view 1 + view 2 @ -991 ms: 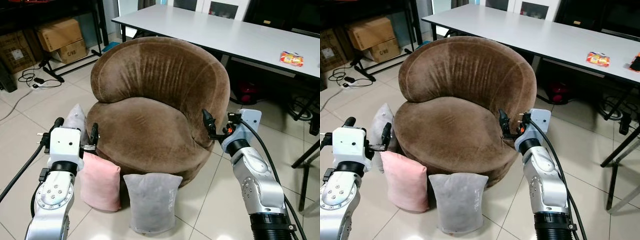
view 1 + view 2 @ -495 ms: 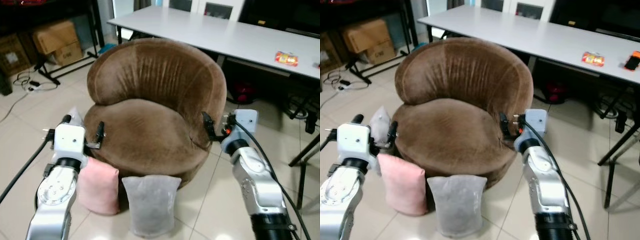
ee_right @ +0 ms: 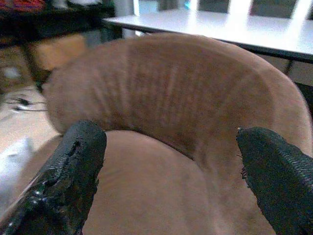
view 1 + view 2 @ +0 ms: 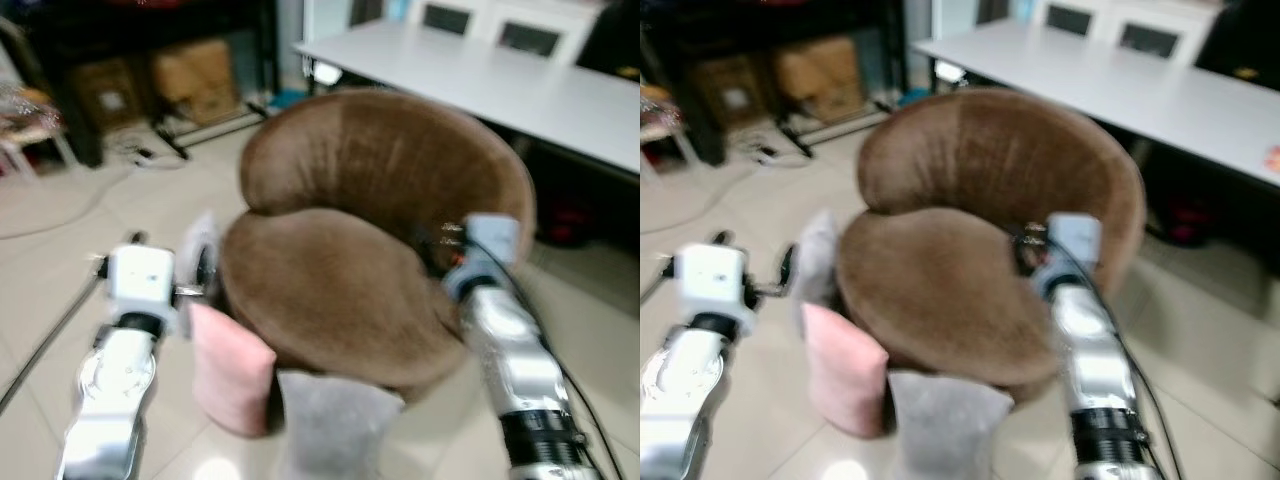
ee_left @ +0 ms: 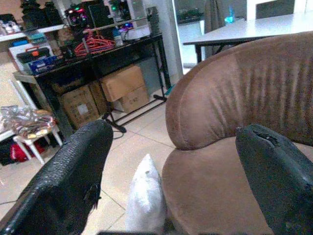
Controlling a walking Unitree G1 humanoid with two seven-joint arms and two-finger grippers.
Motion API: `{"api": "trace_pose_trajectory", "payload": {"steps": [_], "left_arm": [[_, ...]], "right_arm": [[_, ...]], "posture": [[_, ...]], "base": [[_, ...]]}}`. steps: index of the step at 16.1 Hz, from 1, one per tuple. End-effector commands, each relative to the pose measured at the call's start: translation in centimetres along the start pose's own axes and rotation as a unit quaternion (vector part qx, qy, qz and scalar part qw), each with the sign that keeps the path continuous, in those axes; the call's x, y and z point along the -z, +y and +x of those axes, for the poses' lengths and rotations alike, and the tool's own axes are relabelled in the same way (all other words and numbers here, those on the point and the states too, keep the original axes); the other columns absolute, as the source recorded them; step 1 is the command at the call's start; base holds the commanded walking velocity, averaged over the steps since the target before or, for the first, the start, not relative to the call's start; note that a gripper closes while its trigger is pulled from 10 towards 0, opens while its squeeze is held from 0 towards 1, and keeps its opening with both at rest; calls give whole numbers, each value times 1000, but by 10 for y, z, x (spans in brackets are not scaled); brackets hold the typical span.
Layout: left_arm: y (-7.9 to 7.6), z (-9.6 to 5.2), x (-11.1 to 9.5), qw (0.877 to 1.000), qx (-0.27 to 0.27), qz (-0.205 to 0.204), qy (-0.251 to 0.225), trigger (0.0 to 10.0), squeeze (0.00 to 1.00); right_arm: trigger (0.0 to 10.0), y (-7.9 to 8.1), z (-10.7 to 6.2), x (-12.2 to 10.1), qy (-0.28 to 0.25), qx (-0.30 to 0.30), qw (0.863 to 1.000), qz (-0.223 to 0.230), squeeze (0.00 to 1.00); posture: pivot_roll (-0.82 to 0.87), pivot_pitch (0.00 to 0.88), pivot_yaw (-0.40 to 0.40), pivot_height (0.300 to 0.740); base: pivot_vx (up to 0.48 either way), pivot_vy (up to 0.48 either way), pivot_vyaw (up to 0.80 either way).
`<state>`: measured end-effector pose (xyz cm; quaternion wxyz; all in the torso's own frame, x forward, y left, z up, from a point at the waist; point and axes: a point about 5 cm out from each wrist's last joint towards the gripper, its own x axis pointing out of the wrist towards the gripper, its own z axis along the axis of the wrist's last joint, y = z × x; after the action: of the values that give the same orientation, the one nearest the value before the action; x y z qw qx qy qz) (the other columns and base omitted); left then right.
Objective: Move the pillow to the sofa from floor
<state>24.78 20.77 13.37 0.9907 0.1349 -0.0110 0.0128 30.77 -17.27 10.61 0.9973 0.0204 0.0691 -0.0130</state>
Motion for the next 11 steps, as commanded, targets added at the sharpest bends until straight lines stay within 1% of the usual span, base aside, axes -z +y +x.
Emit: {"api": "trace_pose_trajectory", "payload": {"steps": [1,4,5,6,8,9,10,11], "left_arm": [[8,1,-1,1000,-9,7,2,10000,0],[9,3,-2,1000,-7,7,1,10000,0],[8,4,0,1000,-6,6,4,10000,0],[5,6,-1,1000,3,-4,3,10000,0],[-1,9,-5,1000,20,-7,-1,10000,0],[-2,10,-6,1000,19,-6,-4,10000,0],[-2,9,-6,1000,17,-10,-9,10000,0],[-2,9,-6,1000,15,-10,-9,10000,0]], "right_arm": [[10000,11,2,-7,-17,-10,1000,8,0],[10000,15,2,-10,-22,-18,999,14,0],[10000,15,3,-8,-23,-17,1000,12,0],[10000,14,2,-8,-20,-16,1000,14,0],[10000,12,2,-8,-18,-14,999,32,0],[10000,11,3,-7,-13,-12,999,27,0],[10000,12,4,-6,-12,-11,999,27,0],[10000,12,4,-6,-13,-12,999,29,0]], "posture": [[22,0,-25,740],[13,0,-17,740],[9,0,-13,740],[-14,0,8,740],[-7,0,2,740],[-6,0,-1,740],[-6,0,-6,725],[-6,0,-12,720]], "base": [[364,0,0],[364,0,0],[352,0,0],[322,0,0],[0,0,0],[0,0,0],[0,0,0],[0,0,0]]}}
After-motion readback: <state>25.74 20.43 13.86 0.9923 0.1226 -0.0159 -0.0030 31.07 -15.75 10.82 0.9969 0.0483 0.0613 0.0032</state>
